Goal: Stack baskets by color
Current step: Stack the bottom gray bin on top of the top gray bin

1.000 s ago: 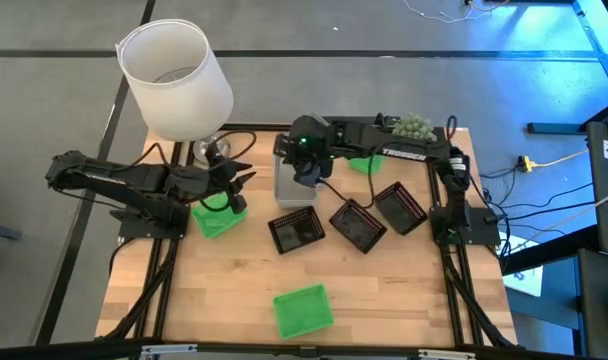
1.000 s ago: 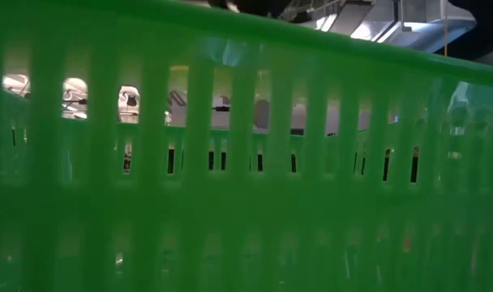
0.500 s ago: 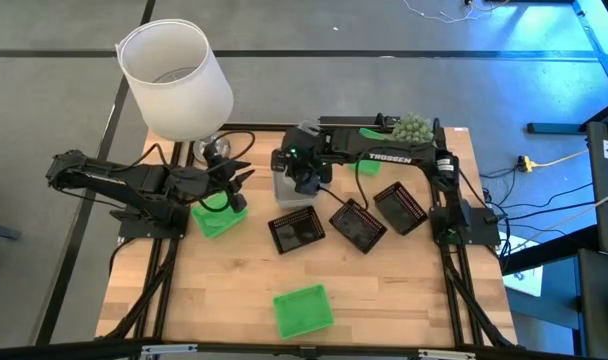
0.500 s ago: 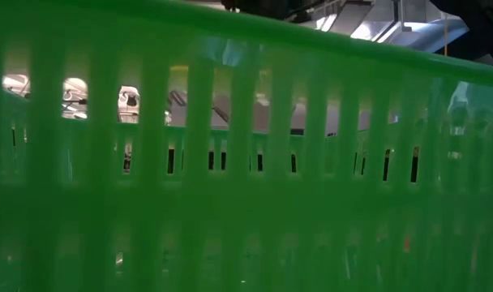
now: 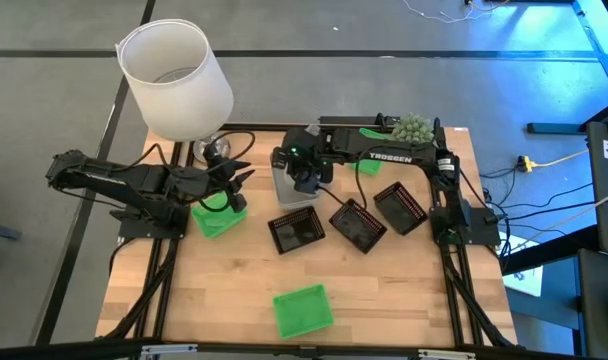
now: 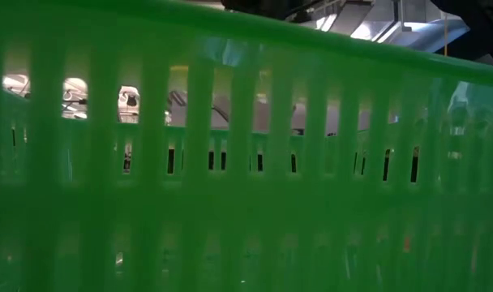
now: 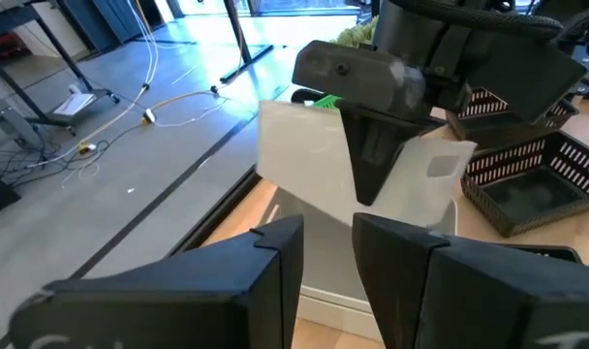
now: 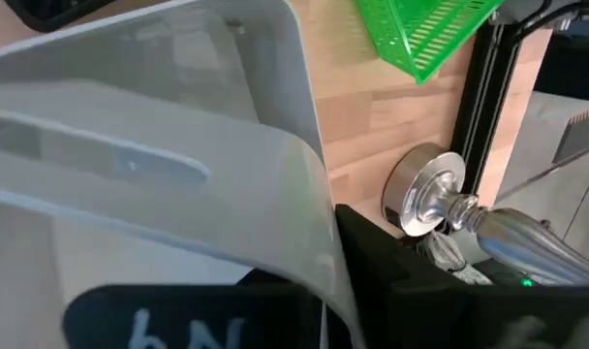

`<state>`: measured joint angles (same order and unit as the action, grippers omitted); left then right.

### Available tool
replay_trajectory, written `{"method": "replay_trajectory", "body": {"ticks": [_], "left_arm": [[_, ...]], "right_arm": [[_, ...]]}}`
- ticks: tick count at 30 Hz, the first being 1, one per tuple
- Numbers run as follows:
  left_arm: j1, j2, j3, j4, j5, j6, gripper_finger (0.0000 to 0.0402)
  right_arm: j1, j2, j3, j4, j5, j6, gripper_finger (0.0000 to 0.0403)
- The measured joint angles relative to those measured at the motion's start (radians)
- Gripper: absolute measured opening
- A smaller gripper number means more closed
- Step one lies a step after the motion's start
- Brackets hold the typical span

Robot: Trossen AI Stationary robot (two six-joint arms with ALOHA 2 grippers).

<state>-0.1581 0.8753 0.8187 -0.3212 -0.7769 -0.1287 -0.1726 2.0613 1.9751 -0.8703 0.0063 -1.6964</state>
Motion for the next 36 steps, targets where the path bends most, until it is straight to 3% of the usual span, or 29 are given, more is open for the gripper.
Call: {"method": "replay_trajectory", "body": {"ticks": [11, 18, 26, 33, 36], "left_arm": [[0.000, 0.000, 0.000, 0.000, 0.000, 0.002, 0.0085], [0.000, 0.000, 0.000, 0.000, 0.000, 0.008, 0.0085], [0.000, 0.000, 0.000, 0.000, 0.000, 0.008, 0.0085], [0.000, 0.000, 0.000, 0.000, 0.000, 0.008, 0.0085], [0.000, 0.000, 0.000, 0.000, 0.000, 0.008, 0.0085]], "right_arm": [[0.000, 0.000, 0.000, -0.007, 0.001, 0.085, 0.0041], [0.011, -0.003, 0.000, -0.018, 0.069, 0.030, 0.0008], [0.057, -0.002, -0.001, -0.036, 0.174, -0.139, 0.0004], [0.106, -0.002, -0.001, -0.053, 0.171, -0.320, 0.0002], [0.110, -0.002, -0.001, -0.067, 0.117, -0.377, 0.0002]]}}
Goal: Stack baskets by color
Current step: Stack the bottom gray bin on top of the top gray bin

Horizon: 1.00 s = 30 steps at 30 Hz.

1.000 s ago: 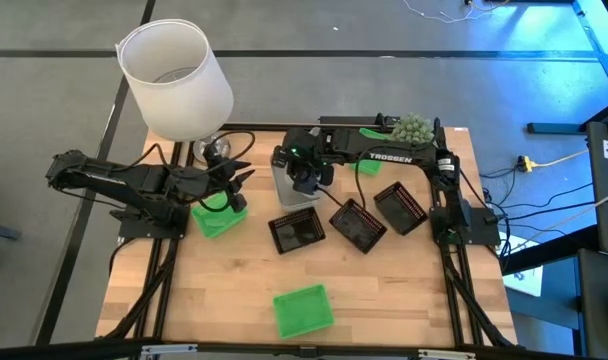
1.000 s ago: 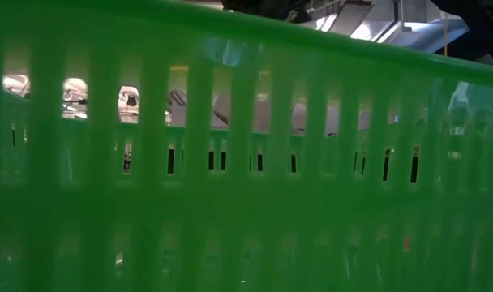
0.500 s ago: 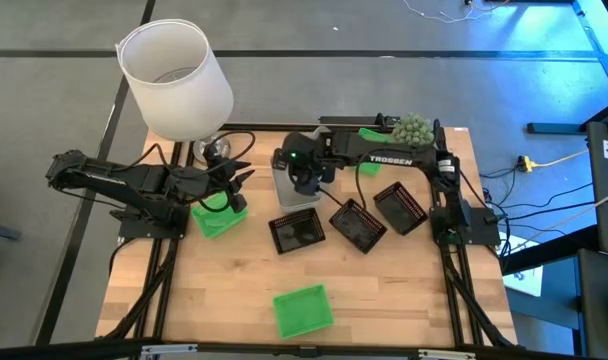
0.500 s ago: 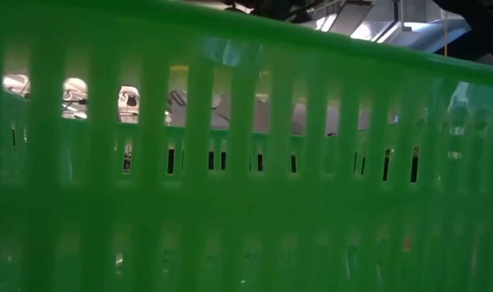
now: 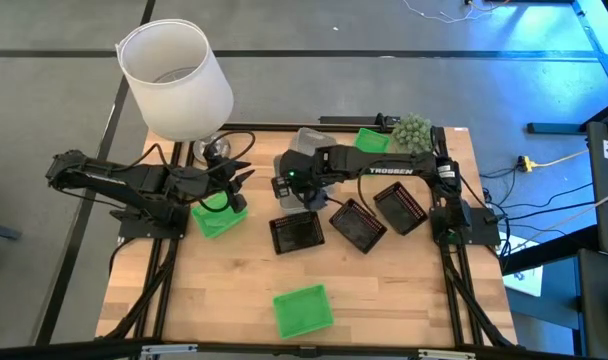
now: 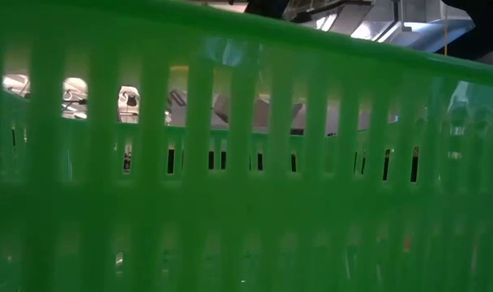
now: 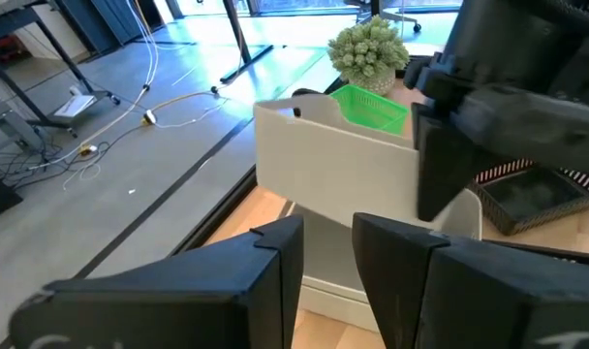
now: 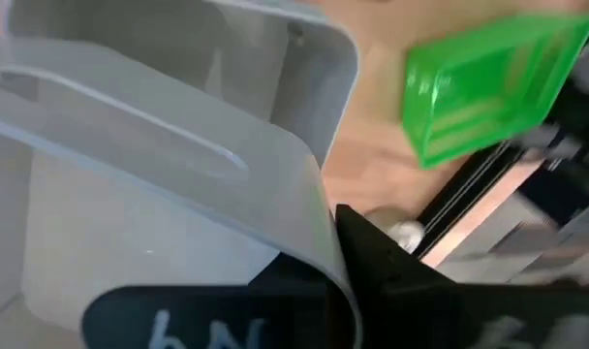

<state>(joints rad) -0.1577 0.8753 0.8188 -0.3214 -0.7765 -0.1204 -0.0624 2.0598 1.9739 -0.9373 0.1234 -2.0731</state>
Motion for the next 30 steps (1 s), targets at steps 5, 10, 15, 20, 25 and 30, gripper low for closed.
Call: {"method": "replay_trajectory", "body": {"ticks": [5, 10, 15, 20, 25, 30], "left_arm": [[0.000, 0.000, 0.000, 0.000, 0.000, 0.000, 0.0085], [0.000, 0.000, 0.000, 0.000, 0.000, 0.000, 0.0085], [0.000, 0.000, 0.000, 0.000, 0.000, 0.000, 0.0085], [0.000, 0.000, 0.000, 0.000, 0.000, 0.000, 0.0085], [0.000, 0.000, 0.000, 0.000, 0.000, 0.000, 0.0085], [0.000, 0.000, 0.000, 0.000, 0.001, 0.001, 0.0085]], "right_arm": [[-0.001, 0.000, 0.000, -0.040, -0.093, -0.023, 0.0004], [-0.001, 0.008, 0.000, -0.027, -0.133, 0.023, 0.0027], [-0.002, 0.011, 0.000, -0.030, -0.152, 0.053, 0.0048], [-0.001, 0.011, 0.000, -0.020, -0.138, 0.091, 0.0069], [0.001, 0.008, 0.000, 0.005, -0.108, 0.181, 0.0075], [0.001, -0.011, 0.004, 0.008, -0.091, 0.229, 0.0074]]}}
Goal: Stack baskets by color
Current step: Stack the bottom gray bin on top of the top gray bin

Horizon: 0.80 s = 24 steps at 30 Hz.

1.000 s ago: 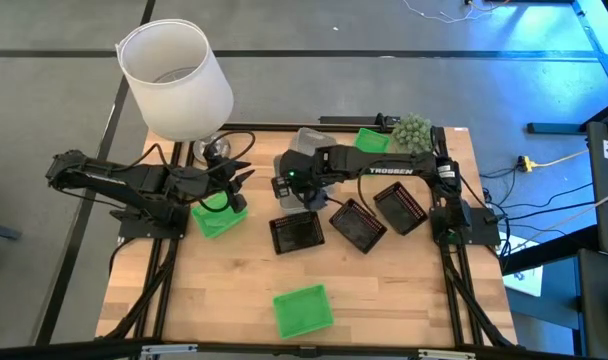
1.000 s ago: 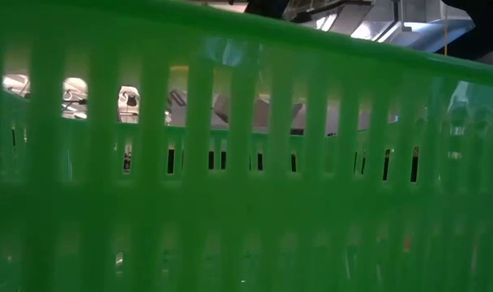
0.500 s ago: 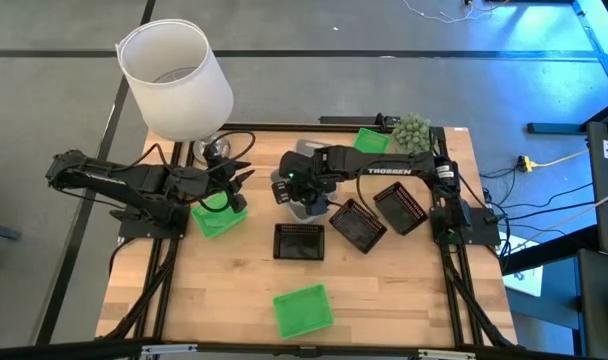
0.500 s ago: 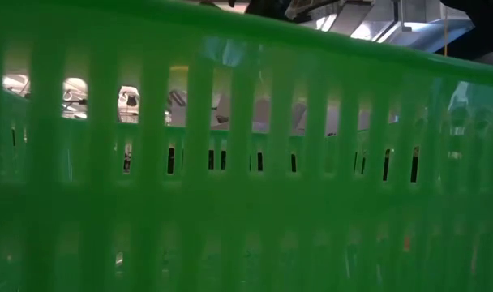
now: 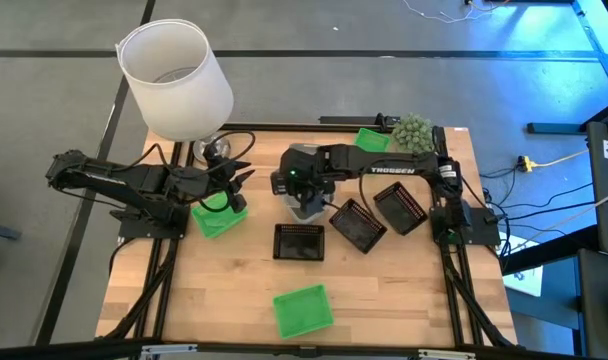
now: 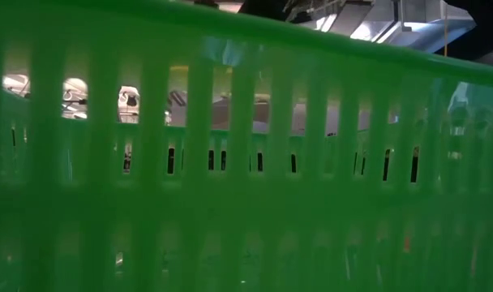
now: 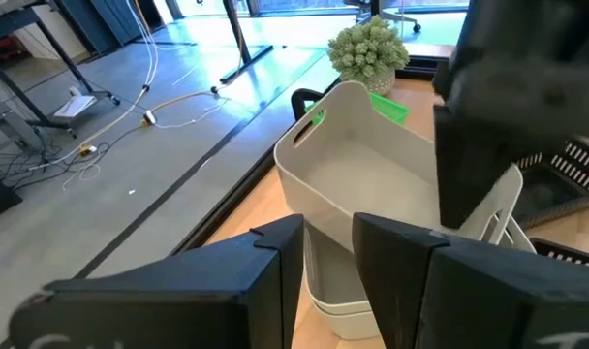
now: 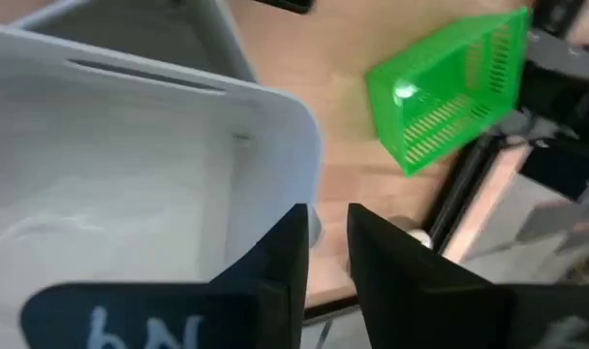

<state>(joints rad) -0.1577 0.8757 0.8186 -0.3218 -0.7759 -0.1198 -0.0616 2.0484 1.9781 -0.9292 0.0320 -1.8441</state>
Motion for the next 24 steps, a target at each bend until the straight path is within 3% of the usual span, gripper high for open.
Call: {"method": "replay_trajectory", "body": {"ticks": [4, 7, 11, 19, 24], "left_arm": [[0.000, 0.000, 0.000, 0.000, 0.005, 0.030, 0.0085], [0.000, 0.000, 0.000, -0.001, 0.005, 0.050, 0.0085], [0.000, 0.000, 0.000, 0.002, 0.004, 0.052, 0.0085], [0.000, 0.000, 0.000, -0.002, 0.007, 0.046, 0.0085], [0.049, 0.002, 0.000, -0.013, 0.007, 0.007, 0.0085]], "right_arm": [[0.000, -0.021, 0.000, 0.002, 0.000, 0.072, 0.0073], [0.000, -0.056, 0.018, 0.015, 0.000, 0.236, 0.0073], [0.000, -0.108, 0.076, -0.005, 0.001, 0.576, 0.0073], [-0.057, -0.195, 0.246, -0.105, 0.003, 1.415, 0.0073], [-0.129, -0.236, 0.280, -0.255, 0.066, 1.772, 0.0073]]}}
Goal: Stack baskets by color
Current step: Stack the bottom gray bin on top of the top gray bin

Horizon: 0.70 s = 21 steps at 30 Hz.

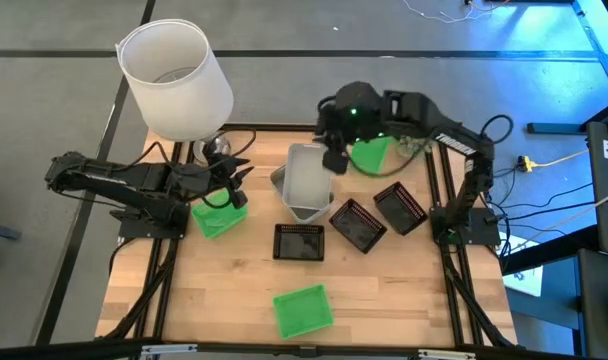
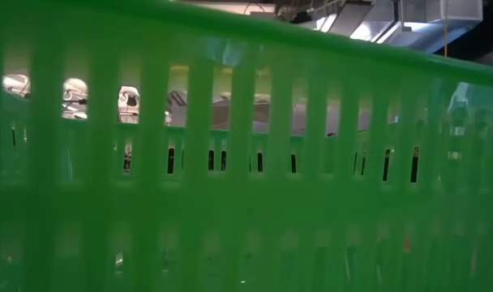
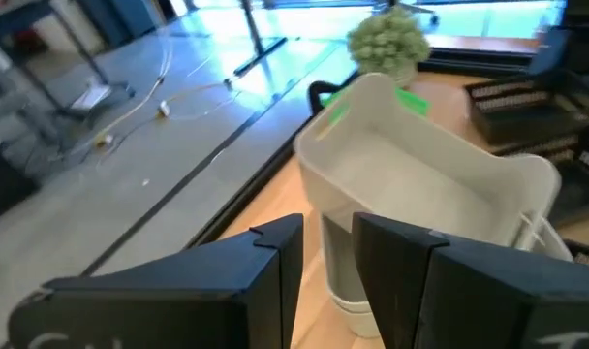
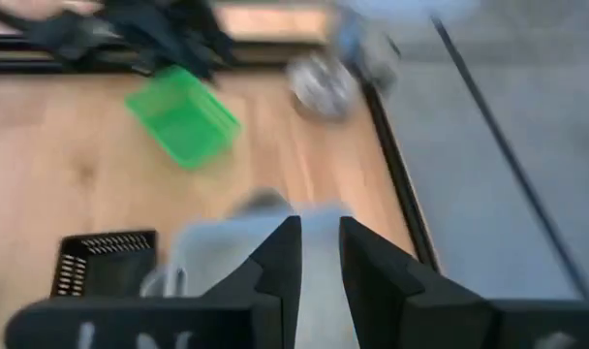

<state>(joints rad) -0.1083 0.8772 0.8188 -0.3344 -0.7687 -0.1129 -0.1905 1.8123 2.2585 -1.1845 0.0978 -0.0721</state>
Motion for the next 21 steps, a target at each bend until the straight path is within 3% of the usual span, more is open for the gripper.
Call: {"method": "replay_trajectory", "body": {"ticks": [4, 8, 15, 21], "left_arm": [[0.079, 0.001, 0.000, -0.049, 0.081, -0.048, 0.0085], [0.162, 0.023, 0.000, -0.058, 0.223, -0.061, 0.0085], [0.259, 0.136, 0.000, -0.048, 0.354, -0.013, 0.0085], [0.308, 0.270, 0.000, 0.024, 0.384, 0.052, 0.0085]], "right_arm": [[-0.057, 0.007, -0.006, -0.166, 0.145, 0.221, 0.0073], [-0.098, 0.023, -0.006, -0.222, 0.161, 0.346, 0.0073], [-0.145, 0.069, -0.022, -0.222, 0.181, 0.404, 0.0073], [-0.219, 0.075, -0.196, -0.220, 0.144, 0.352, 0.0073]]}}
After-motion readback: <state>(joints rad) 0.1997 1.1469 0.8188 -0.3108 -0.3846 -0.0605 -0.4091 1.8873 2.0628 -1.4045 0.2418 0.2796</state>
